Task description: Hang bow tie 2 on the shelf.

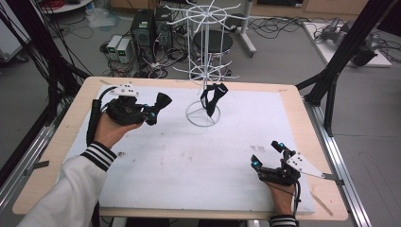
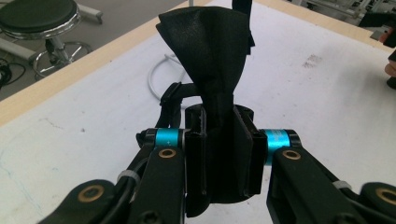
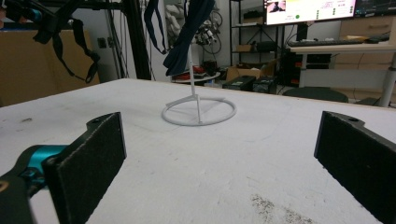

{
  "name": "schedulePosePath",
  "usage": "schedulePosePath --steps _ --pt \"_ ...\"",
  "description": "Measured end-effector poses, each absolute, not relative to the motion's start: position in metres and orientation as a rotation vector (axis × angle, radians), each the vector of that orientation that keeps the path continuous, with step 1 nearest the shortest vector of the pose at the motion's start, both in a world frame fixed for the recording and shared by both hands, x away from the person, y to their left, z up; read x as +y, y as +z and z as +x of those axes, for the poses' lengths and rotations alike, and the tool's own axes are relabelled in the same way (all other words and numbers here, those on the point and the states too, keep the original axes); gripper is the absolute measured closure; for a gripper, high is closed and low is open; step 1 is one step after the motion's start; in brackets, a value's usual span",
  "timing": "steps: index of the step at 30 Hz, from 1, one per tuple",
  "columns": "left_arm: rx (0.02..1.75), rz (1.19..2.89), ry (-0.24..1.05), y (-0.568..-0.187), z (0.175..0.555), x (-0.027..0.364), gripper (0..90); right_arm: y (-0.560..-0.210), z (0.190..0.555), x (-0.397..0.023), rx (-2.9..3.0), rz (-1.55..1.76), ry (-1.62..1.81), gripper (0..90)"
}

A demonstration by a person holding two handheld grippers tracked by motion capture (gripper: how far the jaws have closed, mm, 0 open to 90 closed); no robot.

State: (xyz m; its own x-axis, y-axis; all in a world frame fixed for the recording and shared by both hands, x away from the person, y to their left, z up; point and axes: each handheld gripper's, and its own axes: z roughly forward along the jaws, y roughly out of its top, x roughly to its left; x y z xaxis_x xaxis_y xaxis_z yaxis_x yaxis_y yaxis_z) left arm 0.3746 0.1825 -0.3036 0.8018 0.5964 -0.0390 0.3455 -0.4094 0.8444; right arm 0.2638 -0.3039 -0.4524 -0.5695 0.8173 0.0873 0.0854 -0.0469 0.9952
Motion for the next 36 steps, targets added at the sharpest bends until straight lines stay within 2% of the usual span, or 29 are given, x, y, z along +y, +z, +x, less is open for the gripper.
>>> schedulePosePath --steps 36 --pt "0.717 1.926 0.38 -0.251 0.402 0.158 75.8 -0.453 0.264 -0.302 1.671 0.96 1.665 1.3"
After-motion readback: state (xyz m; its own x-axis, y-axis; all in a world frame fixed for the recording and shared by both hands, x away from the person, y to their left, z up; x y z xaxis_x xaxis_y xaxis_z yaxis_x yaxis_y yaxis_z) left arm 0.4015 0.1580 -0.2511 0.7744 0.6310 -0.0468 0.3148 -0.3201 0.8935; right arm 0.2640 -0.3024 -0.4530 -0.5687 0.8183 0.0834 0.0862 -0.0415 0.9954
